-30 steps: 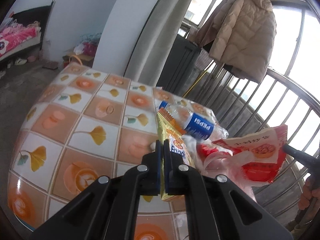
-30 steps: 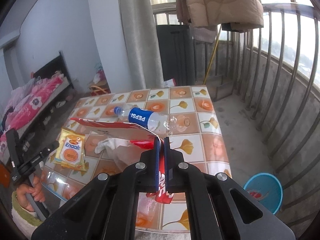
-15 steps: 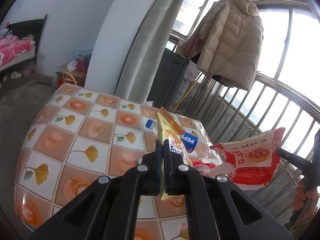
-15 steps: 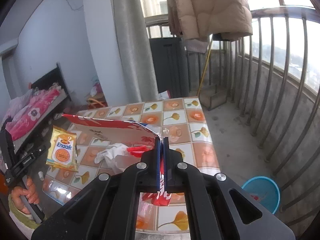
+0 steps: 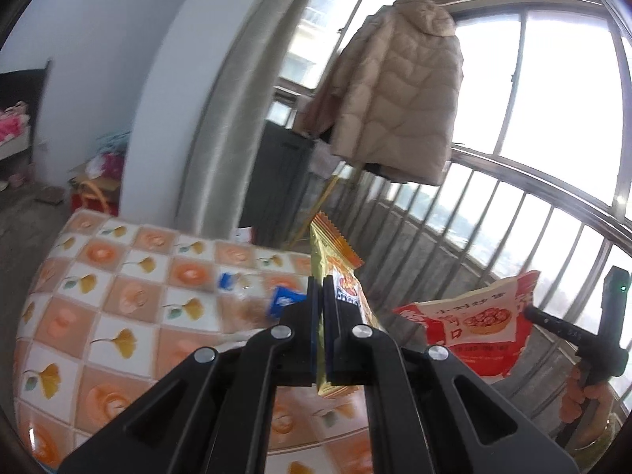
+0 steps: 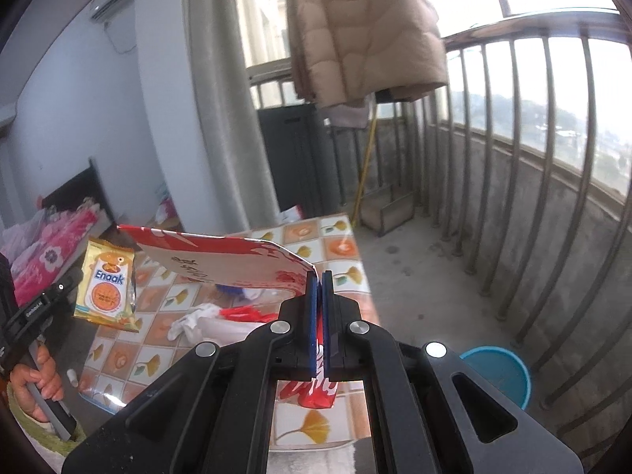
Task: Collect trash
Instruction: 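Carry the Enaak packet and bread bag over the blue wastebasket with both grippers, then open both grippers to drop the items into the wastebasket, then move both tools back over the table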
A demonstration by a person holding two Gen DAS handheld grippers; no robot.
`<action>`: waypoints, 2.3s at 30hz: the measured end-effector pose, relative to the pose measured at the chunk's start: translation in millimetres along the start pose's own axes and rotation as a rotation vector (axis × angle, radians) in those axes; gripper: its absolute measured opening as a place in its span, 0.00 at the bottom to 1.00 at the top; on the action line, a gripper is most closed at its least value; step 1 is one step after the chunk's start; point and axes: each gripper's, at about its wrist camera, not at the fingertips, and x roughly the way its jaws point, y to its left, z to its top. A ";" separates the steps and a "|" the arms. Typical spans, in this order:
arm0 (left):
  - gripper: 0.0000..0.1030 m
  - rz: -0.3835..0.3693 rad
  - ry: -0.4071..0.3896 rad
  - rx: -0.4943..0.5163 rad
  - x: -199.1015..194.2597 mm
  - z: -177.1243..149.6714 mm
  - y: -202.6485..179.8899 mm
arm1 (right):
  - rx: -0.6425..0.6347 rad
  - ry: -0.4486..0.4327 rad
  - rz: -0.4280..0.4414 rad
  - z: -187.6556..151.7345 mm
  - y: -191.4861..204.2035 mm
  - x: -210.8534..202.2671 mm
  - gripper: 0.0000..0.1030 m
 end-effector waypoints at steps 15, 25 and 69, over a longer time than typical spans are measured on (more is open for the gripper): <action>0.02 -0.336 0.147 0.145 82.2 -11.4 -157.8 | 0.178 -0.056 -0.240 -34.9 -98.7 -49.6 0.00; 0.02 -0.467 0.388 0.274 186.0 -80.3 -294.4 | 0.351 -0.009 -0.454 -80.4 -176.4 -60.9 0.00; 0.77 -0.321 0.633 0.415 315.4 -182.0 -393.2 | 0.921 0.249 -0.513 -228.9 -324.2 28.8 0.62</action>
